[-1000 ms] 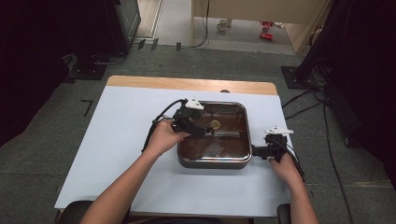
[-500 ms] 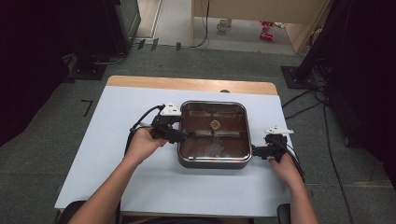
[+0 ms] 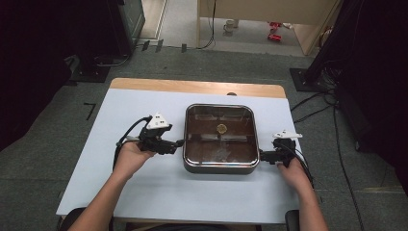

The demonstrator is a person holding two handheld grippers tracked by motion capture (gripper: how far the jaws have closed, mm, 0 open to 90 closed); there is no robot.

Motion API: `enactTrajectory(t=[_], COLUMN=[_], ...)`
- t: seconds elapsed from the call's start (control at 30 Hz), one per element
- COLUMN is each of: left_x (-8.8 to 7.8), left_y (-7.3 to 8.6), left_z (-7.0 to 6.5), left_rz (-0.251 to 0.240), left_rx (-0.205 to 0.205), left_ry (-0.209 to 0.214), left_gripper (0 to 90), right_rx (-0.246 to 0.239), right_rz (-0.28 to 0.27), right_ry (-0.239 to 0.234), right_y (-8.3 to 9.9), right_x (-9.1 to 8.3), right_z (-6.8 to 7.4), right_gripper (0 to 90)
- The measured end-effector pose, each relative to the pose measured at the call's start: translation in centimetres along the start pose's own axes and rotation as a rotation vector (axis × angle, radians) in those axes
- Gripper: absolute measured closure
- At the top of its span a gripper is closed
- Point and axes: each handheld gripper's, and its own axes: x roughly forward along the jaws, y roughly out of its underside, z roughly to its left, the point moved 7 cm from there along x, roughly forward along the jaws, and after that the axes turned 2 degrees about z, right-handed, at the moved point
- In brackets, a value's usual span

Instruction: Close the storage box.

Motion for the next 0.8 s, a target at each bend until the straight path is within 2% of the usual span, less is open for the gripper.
enactTrajectory(t=[0.07, 0.2, 0.27, 0.3, 0.4, 0.47, 0.5, 0.53, 0.7, 0.73, 0.8], left_x=[-0.3, -0.5, -0.6, -0.6, -0.8, -0.8, -0.8, -0.7, -0.1, 0.4, 0.7], left_y=[1.1, 2.3, 3.7, 3.7, 4.9, 5.8, 5.8, 6.5, 7.5, 8.1, 8.4], left_z=[0.4, 0.7, 1.0, 1.0, 1.1, 1.0, 1.0, 0.8, 0.2, 0.0, 0.1], left_rz=[0.003, 0.013, 0.026, 0.026, 0.036, 0.032, 0.032, 0.040, 0.055, 0.083, 0.095], left_rx=[0.005, 0.003, -0.029, -0.029, -0.042, -0.063, -0.063, -0.067, -0.058, -0.060, -0.049], left_ry=[-0.031, -0.050, -0.066, -0.066, -0.089, -0.089, -0.089, -0.099, -0.100, -0.100, -0.111], left_gripper=[23.3, 22.4, 22.4, 22.4, 22.4, 22.4, 22.4, 22.4, 22.4, 22.5, 22.2], right_rx=[0.000, 0.000, -0.001, -0.001, -0.001, 0.000, 0.000, 0.000, 0.000, 0.001, 0.001], right_rz=[0.000, 0.000, 0.000, 0.000, 0.002, 0.003, 0.003, 0.002, 0.003, 0.002, 0.002], right_ry=[0.000, 0.000, 0.000, 0.000, 0.000, 0.000, 0.000, 0.000, 0.000, 0.000, 0.000], right_y=[0.0, 0.0, 0.0, 0.0, 0.0, 0.0, 0.0, 0.0, 0.0, 0.0, 0.0], right_x=[0.0, 0.0, 0.0, 0.0, 0.0, 0.0, 0.0, 0.0, 0.0, 0.0, 0.0], right_z=[0.0, 0.0, 0.0, 0.0, 0.0, 0.0, 0.0, 0.0, 0.0, 0.0, 0.0], right_gripper=[0.0, 0.0, 0.0, 0.0, 0.0, 0.0, 0.0, 0.0, 0.0, 0.0, 0.0])
